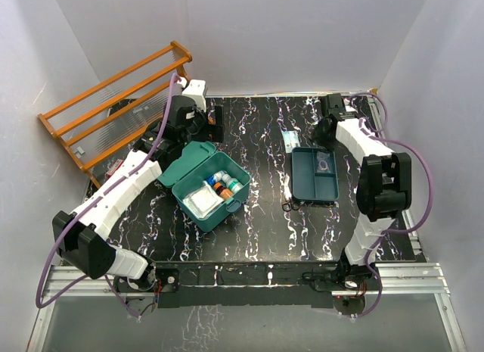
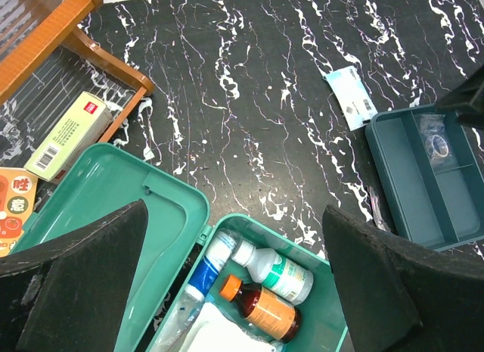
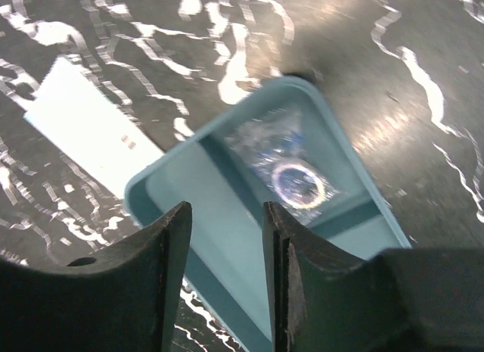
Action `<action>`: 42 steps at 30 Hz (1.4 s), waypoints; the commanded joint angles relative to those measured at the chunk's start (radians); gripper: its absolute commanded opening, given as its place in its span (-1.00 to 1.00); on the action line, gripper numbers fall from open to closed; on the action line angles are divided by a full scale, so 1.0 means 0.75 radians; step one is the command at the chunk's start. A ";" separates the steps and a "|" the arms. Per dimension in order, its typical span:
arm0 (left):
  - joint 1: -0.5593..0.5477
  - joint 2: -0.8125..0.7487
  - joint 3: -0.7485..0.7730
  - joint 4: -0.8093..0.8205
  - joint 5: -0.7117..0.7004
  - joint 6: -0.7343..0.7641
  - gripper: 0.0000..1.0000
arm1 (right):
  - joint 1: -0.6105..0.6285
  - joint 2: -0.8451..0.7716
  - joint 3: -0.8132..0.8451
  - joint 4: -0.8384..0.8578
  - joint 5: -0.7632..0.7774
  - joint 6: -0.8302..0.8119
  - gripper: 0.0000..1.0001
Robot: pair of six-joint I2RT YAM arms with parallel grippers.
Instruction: Organize the medicine kit
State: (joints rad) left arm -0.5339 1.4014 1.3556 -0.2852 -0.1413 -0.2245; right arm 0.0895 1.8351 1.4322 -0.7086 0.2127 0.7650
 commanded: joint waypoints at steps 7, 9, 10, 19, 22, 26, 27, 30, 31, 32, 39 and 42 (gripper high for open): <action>-0.007 0.037 0.118 0.014 0.003 -0.001 0.97 | 0.086 0.262 0.396 0.212 -0.166 -0.397 0.08; -0.007 0.052 0.133 0.017 0.008 -0.005 0.97 | 0.107 0.339 0.476 0.209 -0.151 -0.430 0.09; -0.006 0.063 0.139 0.018 0.010 -0.009 0.97 | 0.112 0.375 0.514 0.202 -0.143 -0.448 0.09; -0.007 0.141 0.199 0.016 0.058 -0.026 0.97 | 0.125 0.570 0.690 0.124 -0.120 -0.556 -0.18; -0.006 0.158 0.211 0.018 0.061 -0.028 0.97 | 0.129 0.610 0.719 0.102 -0.150 -0.586 -0.35; -0.008 0.175 0.223 0.025 0.059 -0.026 0.97 | 0.156 0.672 0.761 0.039 -0.128 -0.639 -0.42; -0.008 0.178 0.227 0.026 0.060 -0.026 0.97 | 0.165 0.680 0.765 0.034 -0.110 -0.654 -0.42; -0.007 0.190 0.233 0.030 0.060 -0.024 0.97 | 0.184 0.701 0.767 0.022 -0.060 -0.677 -0.40; -0.007 0.191 0.233 0.030 0.058 -0.025 0.97 | 0.184 0.709 0.769 0.016 -0.058 -0.675 -0.41; -0.007 0.193 0.234 0.031 0.058 -0.024 0.97 | 0.184 0.719 0.772 0.009 -0.055 -0.674 -0.41; -0.008 0.196 0.234 0.032 0.052 -0.018 0.97 | 0.193 0.768 0.782 -0.025 -0.048 -0.683 -0.93; -0.008 0.194 0.232 0.033 0.049 -0.016 0.97 | 0.194 0.758 0.789 -0.013 -0.052 -0.666 -1.00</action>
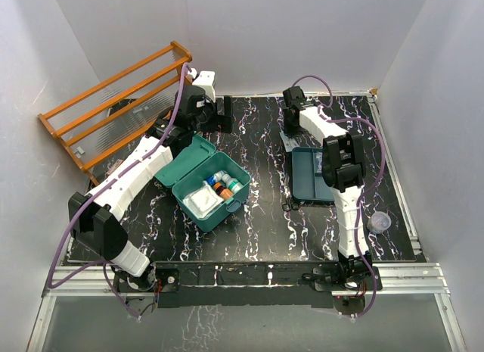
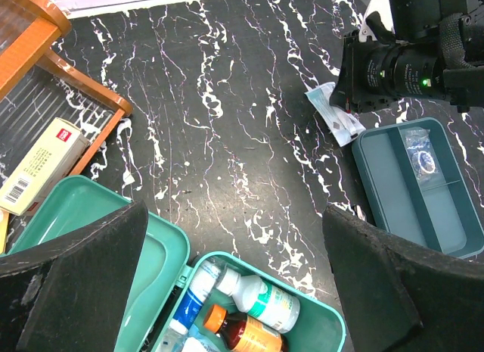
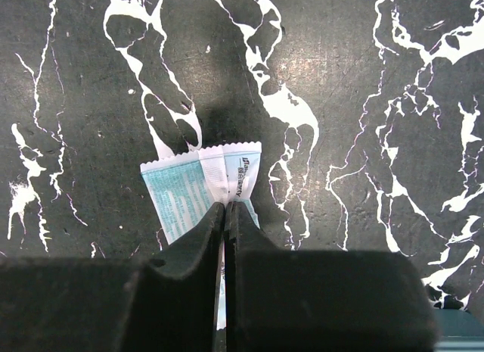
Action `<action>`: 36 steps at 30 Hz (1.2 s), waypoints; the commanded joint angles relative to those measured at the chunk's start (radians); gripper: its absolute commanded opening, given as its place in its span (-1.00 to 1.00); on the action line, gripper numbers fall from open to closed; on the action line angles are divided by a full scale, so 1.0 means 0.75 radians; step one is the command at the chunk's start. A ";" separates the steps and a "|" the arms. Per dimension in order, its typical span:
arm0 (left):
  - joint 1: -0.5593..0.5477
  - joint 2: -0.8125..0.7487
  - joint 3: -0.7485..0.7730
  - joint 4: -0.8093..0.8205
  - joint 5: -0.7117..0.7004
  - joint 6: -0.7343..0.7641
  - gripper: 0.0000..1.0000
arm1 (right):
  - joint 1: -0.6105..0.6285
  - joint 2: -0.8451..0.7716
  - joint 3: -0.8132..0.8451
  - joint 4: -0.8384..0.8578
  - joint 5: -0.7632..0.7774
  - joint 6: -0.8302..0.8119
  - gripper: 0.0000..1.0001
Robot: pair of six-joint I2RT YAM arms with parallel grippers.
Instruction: Organize the medicine kit
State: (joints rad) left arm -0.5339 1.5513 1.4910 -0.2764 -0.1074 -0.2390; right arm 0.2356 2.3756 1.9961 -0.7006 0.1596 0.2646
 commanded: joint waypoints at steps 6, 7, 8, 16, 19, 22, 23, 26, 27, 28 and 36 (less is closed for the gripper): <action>-0.007 -0.010 0.053 0.021 -0.004 0.014 0.97 | 0.003 -0.044 0.059 0.094 -0.038 0.054 -1.00; -0.007 -0.010 0.055 0.021 -0.007 0.015 0.97 | 0.003 -0.069 0.057 0.124 -0.061 0.068 -1.00; -0.007 -0.010 0.055 0.021 -0.010 0.018 0.97 | 0.003 -0.093 0.054 0.156 -0.070 0.092 -1.00; -0.007 -0.042 0.037 0.019 -0.012 0.022 0.97 | 0.001 -0.332 -0.071 0.374 -0.056 0.216 -1.00; -0.007 -0.066 0.022 0.019 -0.013 0.022 0.97 | -0.006 -0.430 -0.163 0.381 -0.042 0.226 -1.00; -0.007 -0.086 0.006 0.018 -0.015 0.024 0.97 | -0.013 -0.554 -0.300 0.373 -0.006 0.228 -1.00; -0.006 -0.091 0.003 0.013 -0.019 0.024 0.97 | -0.015 -0.603 -0.360 0.370 0.006 0.228 -1.00; -0.008 -0.122 -0.027 -0.005 -0.029 0.022 0.97 | -0.025 -0.785 -0.553 0.349 0.035 0.228 -1.00; -0.007 -0.133 -0.042 -0.007 -0.036 0.022 0.97 | -0.027 -0.830 -0.604 0.334 0.053 0.226 -1.00; -0.007 -0.146 -0.063 -0.011 -0.043 0.020 0.97 | -0.029 -0.910 -0.661 0.314 0.073 0.225 -1.00; -0.007 -0.204 -0.127 -0.025 -0.095 0.044 0.97 | -0.034 -1.281 -0.980 0.021 0.180 0.235 -1.00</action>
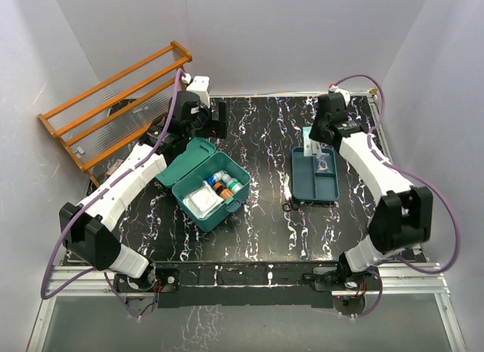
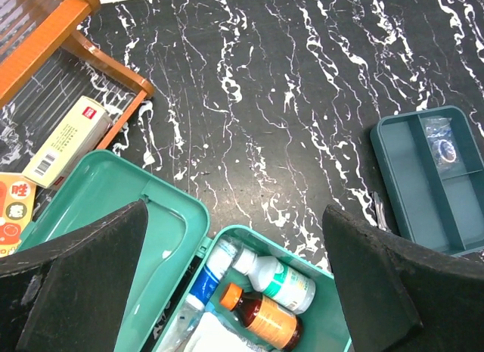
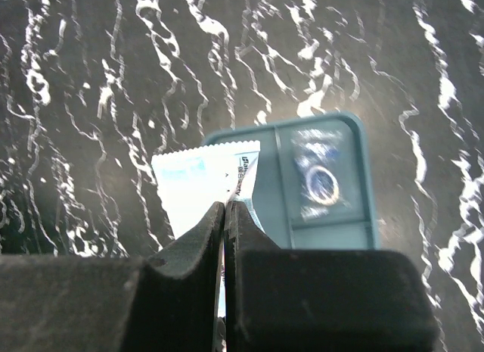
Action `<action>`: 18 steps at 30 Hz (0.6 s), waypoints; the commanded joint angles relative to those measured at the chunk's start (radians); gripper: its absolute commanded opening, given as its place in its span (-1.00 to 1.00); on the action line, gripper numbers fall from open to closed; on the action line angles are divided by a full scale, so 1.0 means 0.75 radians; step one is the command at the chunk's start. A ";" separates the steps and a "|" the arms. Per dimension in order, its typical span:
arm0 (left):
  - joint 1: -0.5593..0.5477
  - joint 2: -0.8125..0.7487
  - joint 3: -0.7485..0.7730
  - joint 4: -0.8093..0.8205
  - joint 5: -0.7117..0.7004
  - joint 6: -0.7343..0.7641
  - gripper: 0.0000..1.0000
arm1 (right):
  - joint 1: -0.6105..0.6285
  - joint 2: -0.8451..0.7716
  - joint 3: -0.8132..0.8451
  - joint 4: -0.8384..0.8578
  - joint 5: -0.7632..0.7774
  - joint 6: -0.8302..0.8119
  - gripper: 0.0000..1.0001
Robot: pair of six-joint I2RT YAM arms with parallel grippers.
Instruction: Organize the medicine kit
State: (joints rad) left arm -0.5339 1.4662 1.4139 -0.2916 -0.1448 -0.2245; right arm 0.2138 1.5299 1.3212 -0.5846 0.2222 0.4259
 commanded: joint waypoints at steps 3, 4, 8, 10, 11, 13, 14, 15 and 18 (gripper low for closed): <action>-0.008 -0.109 -0.042 -0.004 -0.055 0.028 0.97 | -0.005 -0.230 -0.161 -0.269 0.155 0.076 -1.00; -0.007 -0.116 -0.049 -0.004 -0.055 0.028 0.97 | -0.005 -0.248 -0.187 -0.296 0.156 0.087 -1.00; -0.007 -0.124 -0.083 0.000 -0.038 0.012 0.97 | -0.006 -0.293 -0.296 -0.319 0.158 0.110 -1.00; -0.007 -0.164 -0.092 -0.002 -0.030 0.002 0.97 | -0.005 -0.279 -0.325 -0.313 0.158 0.108 -1.00; -0.007 -0.170 -0.097 -0.002 -0.027 -0.004 0.97 | -0.005 -0.265 -0.335 -0.304 0.155 0.097 -1.00; -0.007 -0.179 -0.100 -0.005 -0.017 -0.011 0.97 | -0.007 -0.217 -0.340 -0.293 0.162 0.054 -1.00; -0.006 -0.183 -0.101 -0.006 -0.016 -0.014 0.97 | -0.008 -0.190 -0.336 -0.287 0.169 0.029 -1.00; -0.006 -0.186 -0.103 -0.004 -0.013 -0.016 0.97 | -0.009 -0.159 -0.332 -0.279 0.168 0.004 -1.00; -0.008 -0.191 -0.100 -0.008 -0.011 -0.018 0.97 | -0.016 -0.068 -0.311 -0.258 0.191 -0.045 -1.00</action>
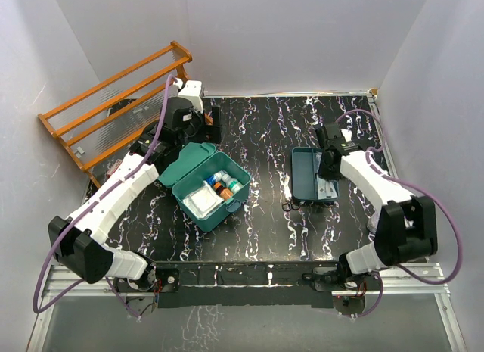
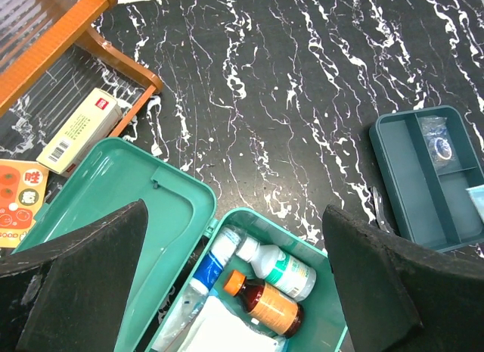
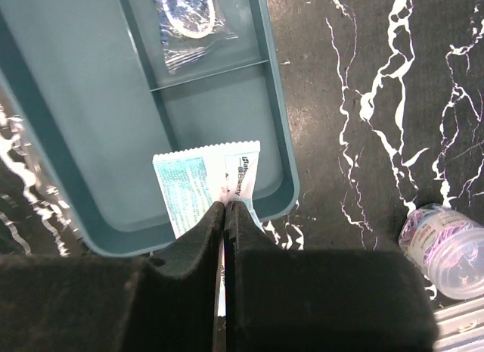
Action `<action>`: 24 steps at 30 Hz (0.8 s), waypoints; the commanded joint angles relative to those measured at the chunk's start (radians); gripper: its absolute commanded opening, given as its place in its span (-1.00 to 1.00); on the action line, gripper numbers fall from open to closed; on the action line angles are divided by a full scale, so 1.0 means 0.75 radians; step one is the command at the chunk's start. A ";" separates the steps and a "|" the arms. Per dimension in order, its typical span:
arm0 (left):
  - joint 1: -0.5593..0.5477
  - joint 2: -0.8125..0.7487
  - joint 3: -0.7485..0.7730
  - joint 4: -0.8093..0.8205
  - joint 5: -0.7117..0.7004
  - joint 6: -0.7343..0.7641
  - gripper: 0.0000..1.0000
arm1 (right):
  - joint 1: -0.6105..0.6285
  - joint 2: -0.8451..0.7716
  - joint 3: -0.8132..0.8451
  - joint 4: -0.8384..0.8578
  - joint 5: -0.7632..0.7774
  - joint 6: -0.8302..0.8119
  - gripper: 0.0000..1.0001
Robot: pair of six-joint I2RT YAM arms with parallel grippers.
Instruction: Organize the medicine kit
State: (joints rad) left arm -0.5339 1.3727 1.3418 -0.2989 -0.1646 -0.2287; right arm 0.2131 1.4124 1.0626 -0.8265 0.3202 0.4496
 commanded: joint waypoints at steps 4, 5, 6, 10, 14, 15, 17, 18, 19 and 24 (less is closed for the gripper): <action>-0.007 -0.072 0.002 0.000 0.017 -0.012 0.97 | -0.024 0.183 0.042 0.108 0.065 -0.108 -1.00; -0.006 -0.073 0.001 0.000 0.015 -0.013 0.97 | -0.026 0.202 0.048 0.113 0.062 -0.110 -1.00; -0.007 -0.074 0.000 0.000 0.015 -0.012 0.97 | -0.028 0.217 0.054 0.121 0.062 -0.116 -1.00; -0.007 -0.069 0.002 0.003 0.012 -0.012 0.97 | -0.035 0.258 0.070 0.176 0.051 -0.146 -1.00; -0.008 -0.057 0.011 0.008 0.015 -0.010 0.97 | -0.044 0.307 0.082 0.211 0.046 -0.155 -1.00; -0.008 -0.054 0.014 0.009 0.015 -0.010 0.97 | -0.045 0.316 0.082 0.223 0.044 -0.154 -1.00; -0.007 -0.049 0.019 0.010 0.014 -0.008 0.97 | -0.050 0.338 0.082 0.242 0.041 -0.146 -1.00; -0.008 -0.046 0.021 0.008 0.013 -0.006 0.97 | -0.052 0.344 0.082 0.253 0.040 -0.131 -1.00; -0.008 -0.045 0.022 0.008 0.013 -0.006 0.97 | -0.053 0.349 0.080 0.263 0.036 -0.119 -1.00; -0.007 -0.041 0.026 0.008 0.019 -0.012 0.97 | -0.053 0.344 0.045 0.326 0.033 -0.066 -1.00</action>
State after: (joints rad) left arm -0.5339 1.3594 1.3418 -0.2993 -0.1635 -0.2356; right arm 0.1764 1.6844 1.0828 -0.6727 0.3370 0.3622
